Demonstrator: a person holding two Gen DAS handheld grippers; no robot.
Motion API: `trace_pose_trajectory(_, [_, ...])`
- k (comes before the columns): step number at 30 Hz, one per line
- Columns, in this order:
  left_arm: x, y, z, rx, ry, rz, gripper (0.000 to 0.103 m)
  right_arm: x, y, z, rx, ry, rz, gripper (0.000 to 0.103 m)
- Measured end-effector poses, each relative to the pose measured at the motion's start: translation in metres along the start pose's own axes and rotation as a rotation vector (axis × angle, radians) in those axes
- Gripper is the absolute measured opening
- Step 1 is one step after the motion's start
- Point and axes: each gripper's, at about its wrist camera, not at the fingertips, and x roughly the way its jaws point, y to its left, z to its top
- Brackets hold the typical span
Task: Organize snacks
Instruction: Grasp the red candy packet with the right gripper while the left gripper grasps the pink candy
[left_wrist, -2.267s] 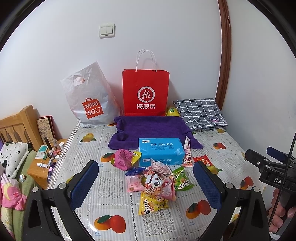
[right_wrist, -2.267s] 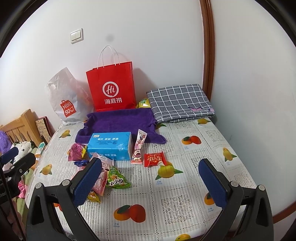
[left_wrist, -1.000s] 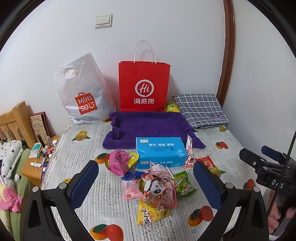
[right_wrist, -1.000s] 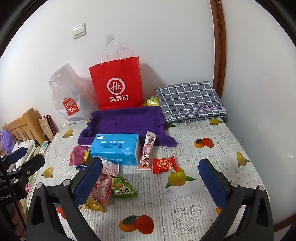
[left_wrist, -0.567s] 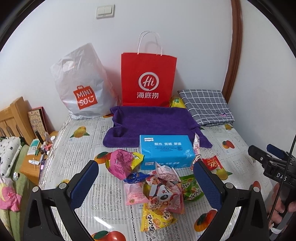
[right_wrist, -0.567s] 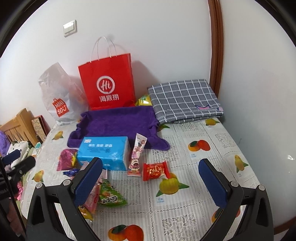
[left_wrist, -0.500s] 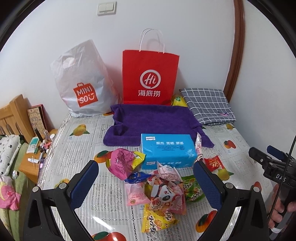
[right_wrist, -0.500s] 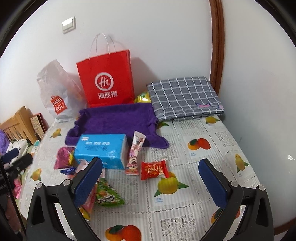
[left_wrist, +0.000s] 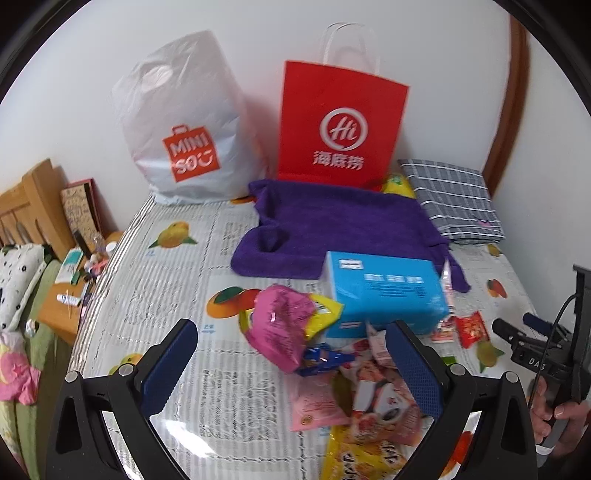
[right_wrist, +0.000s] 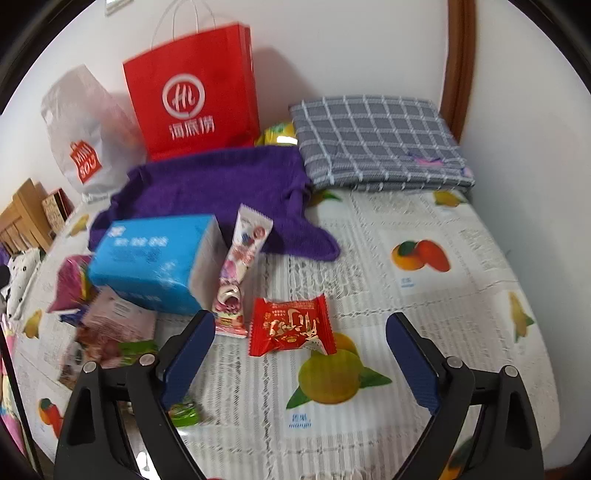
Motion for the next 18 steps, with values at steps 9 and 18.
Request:
trace_pose_trajectory(9, [0.026, 0.022, 0.001, -0.062, 0.055, 0.019, 0.102, 0.06, -0.004, -0.006, 0.007, 0.091, 0.03, 0.091])
trace_pose_trajectory(18, [0.037, 0.036, 0.001, -0.084, 0.078, 0.049, 0.102, 0.082, -0.001, -0.014, -0.052, 0.075, 0.015, 0.074])
